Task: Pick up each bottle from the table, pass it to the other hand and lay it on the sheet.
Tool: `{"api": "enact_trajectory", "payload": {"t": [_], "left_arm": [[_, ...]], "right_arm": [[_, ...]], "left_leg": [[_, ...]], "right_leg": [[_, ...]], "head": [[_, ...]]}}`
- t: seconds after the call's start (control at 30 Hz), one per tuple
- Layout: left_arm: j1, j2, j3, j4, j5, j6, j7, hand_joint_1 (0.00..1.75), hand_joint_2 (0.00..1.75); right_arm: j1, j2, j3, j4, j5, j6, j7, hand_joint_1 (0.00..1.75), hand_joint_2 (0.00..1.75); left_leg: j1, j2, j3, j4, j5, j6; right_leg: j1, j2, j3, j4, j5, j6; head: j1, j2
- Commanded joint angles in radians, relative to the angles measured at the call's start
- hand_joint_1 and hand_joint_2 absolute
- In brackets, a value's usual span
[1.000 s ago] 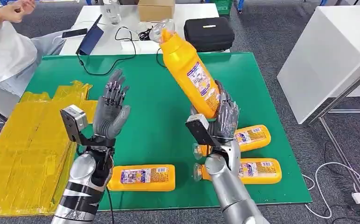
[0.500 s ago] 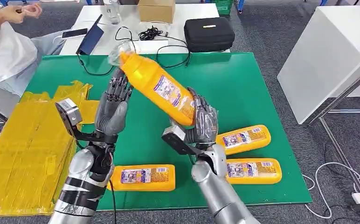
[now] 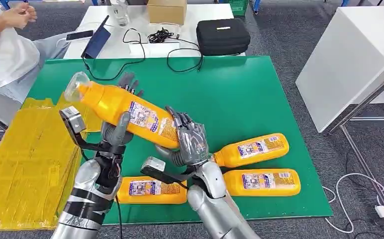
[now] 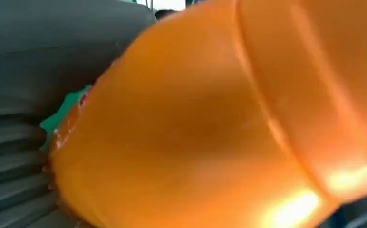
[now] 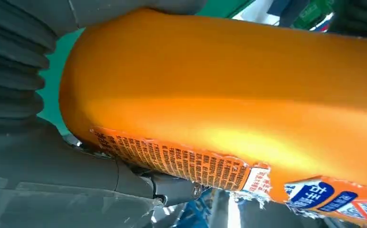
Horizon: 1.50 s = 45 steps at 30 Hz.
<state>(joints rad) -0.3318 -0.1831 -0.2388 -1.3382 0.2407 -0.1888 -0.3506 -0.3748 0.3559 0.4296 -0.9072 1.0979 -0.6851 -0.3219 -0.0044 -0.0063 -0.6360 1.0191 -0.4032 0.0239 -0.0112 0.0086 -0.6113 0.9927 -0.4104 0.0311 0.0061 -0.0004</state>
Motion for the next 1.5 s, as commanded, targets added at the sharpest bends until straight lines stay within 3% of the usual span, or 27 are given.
{"api": "enact_trajectory", "payload": {"t": [0.03, 0.33, 0.37, 0.53, 1.03, 1.07, 1.1, 1.13, 1.17, 1.3, 1.43, 1.5], "left_arm": [[-0.07, 0.021, -0.026, 0.102, -0.004, -0.003, 0.009, 0.0, 1.75], [-0.069, 0.006, 0.02, 0.095, -0.018, 0.054, -0.018, 0.0, 1.75], [-0.064, 0.002, 0.027, 0.082, -0.019, 0.062, -0.022, 1.75, 1.75], [-0.036, -0.006, 0.046, 0.011, -0.047, 0.136, -0.032, 1.75, 1.75], [-0.034, -0.002, 0.049, 0.009, -0.054, 0.163, -0.036, 1.75, 1.75], [-0.036, -0.001, 0.048, 0.011, -0.057, 0.164, -0.036, 1.75, 1.75], [-0.043, 0.003, 0.045, 0.017, -0.074, 0.177, -0.037, 1.75, 1.75], [-0.049, 0.007, 0.043, 0.018, -0.093, 0.19, -0.043, 1.75, 1.75], [-0.056, 0.018, 0.037, 0.016, -0.156, 0.237, -0.059, 1.75, 1.75], [-0.131, 0.076, 0.034, 0.036, -0.518, 0.465, -0.057, 1.75, 1.75], [-0.209, 0.133, 0.089, 0.117, -0.845, 0.622, 0.037, 1.75, 1.75], [-0.219, 0.132, 0.109, 0.135, -0.848, 0.606, 0.023, 1.75, 1.75]], "right_arm": [[0.014, -0.007, 0.114, 0.007, 0.018, -0.013, -0.013, 1.75, 1.75], [0.019, -0.007, 0.184, 0.055, -0.017, -0.013, -0.003, 1.75, 1.75], [0.014, -0.007, 0.184, 0.067, -0.037, -0.013, -0.009, 1.75, 1.75], [-0.004, -0.007, 0.137, 0.1, -0.135, -0.013, -0.049, 1.75, 1.75], [-0.013, -0.007, 0.101, 0.094, -0.18, -0.013, -0.058, 1.75, 1.75], [-0.012, -0.007, 0.096, 0.088, -0.176, -0.013, -0.06, 0.16, 1.75], [-0.005, -0.007, 0.083, 0.062, -0.198, -0.013, -0.071, 0.0, 1.75], [-0.009, -0.007, 0.084, 0.058, -0.22, -0.013, -0.075, 0.0, 1.75], [-0.008, -0.008, 0.084, 0.041, -0.241, -0.013, -0.083, 0.0, 0.0], [0.058, -0.067, 0.127, -0.232, -0.37, 0.035, -0.094, 0.0, 0.0], [0.125, -0.116, 0.147, -0.479, -0.481, 0.126, -0.09, 0.0, 0.0], [0.133, -0.122, 0.147, -0.505, -0.478, 0.139, -0.077, 0.0, 0.0]], "left_leg": [[0.001, -0.001, 0.003, 0.0, -0.001, -0.002], [0.002, 0.0, 0.003, 0.0, -0.001, -0.002], [0.002, 0.0, 0.005, 0.0, -0.002, -0.002], [0.002, 0.0, 0.003, 0.0, -0.001, -0.002], [0.001, -0.001, 0.002, 0.0, -0.001, -0.001], [0.002, 0.0, 0.003, 0.0, -0.002, -0.002], [0.001, 0.0, 0.002, 0.0, -0.001, -0.001], [0.002, 0.0, 0.003, 0.0, -0.001, -0.002], [0.001, -0.001, 0.002, 0.0, -0.001, -0.001], [0.002, -0.001, 0.001, 0.001, -0.001, -0.002], [0.001, -0.002, -0.001, 0.0, 0.0, -0.001], [0.001, -0.002, 0.001, 0.0, -0.001, -0.002]], "right_leg": [[0.002, -0.002, 0.004, -0.001, -0.001, -0.001], [0.002, -0.001, 0.004, -0.001, -0.001, -0.001], [0.003, -0.001, 0.006, -0.002, -0.001, -0.001], [0.002, -0.001, 0.004, -0.001, -0.001, -0.001], [0.001, -0.001, 0.003, -0.001, -0.001, -0.001], [0.002, -0.001, 0.005, -0.001, -0.001, -0.001], [0.002, -0.001, 0.003, -0.001, -0.001, -0.001], [0.002, -0.002, 0.004, -0.001, -0.001, -0.001], [0.001, -0.002, 0.003, -0.001, -0.001, -0.001], [0.002, -0.002, 0.002, 0.0, -0.001, -0.001], [0.001, -0.002, 0.0, 0.0, 0.0, -0.001], [0.001, -0.002, 0.002, 0.0, -0.001, -0.001]], "head": [[0.001, 0.0], [0.0, 0.0], [0.0, 0.0], [0.0, 0.0], [0.0, 0.0], [0.0, 0.0], [0.0, 0.0], [0.0, 0.0], [0.0, 0.0], [0.0, 0.0], [0.0, 0.0], [0.0, 0.0]]}}
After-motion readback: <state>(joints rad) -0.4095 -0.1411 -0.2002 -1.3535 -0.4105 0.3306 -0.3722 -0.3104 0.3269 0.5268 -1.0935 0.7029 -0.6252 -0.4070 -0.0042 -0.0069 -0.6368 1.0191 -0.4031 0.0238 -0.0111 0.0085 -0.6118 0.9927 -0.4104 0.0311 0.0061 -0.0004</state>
